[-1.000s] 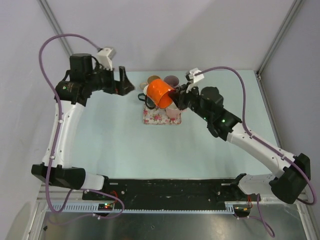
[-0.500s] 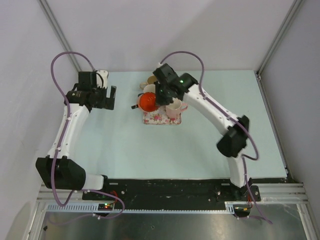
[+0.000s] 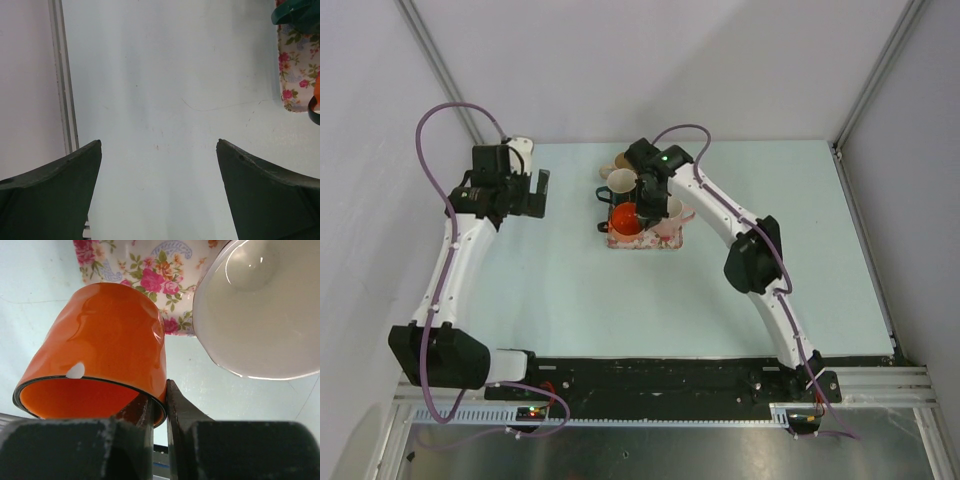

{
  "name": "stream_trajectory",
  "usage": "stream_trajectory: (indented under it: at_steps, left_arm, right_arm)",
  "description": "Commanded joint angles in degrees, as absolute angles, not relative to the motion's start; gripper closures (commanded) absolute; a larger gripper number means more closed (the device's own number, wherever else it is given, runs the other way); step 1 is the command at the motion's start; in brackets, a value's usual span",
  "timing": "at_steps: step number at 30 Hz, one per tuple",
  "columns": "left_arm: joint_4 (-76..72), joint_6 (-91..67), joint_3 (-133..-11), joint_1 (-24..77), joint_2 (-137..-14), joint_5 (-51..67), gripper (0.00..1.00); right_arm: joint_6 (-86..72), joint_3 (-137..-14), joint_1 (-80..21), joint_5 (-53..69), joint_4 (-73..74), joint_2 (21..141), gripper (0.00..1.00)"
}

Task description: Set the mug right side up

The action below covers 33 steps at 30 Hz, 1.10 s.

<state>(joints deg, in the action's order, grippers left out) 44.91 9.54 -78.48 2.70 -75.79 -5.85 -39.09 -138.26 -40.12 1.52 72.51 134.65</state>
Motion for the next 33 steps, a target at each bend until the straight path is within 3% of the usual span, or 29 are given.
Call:
stream_trajectory:
  at_steps: [1,19,25,33]
  left_arm:
    - [42.87,10.26,-77.98,2.40,-73.80,-5.20,0.00]
    - [42.97,9.98,-77.42,2.42,-73.86,-4.34,0.00]
    - [42.90,10.00,-77.67,2.39,-74.11,-4.64,0.00]
    - [42.90,9.81,-77.82,2.36,-74.34,-4.07,0.00]
  right_arm:
    - [-41.25,-138.44,-40.49,1.40,70.08,134.71,1.00]
    - [-42.72,-138.33,-39.68,-4.50,65.82,139.53,0.99]
    - [-43.37,-137.21,-39.47,-1.92,63.99,139.26,0.74]
    - [-42.98,-138.21,-39.98,-1.74,61.89,137.88,0.68]
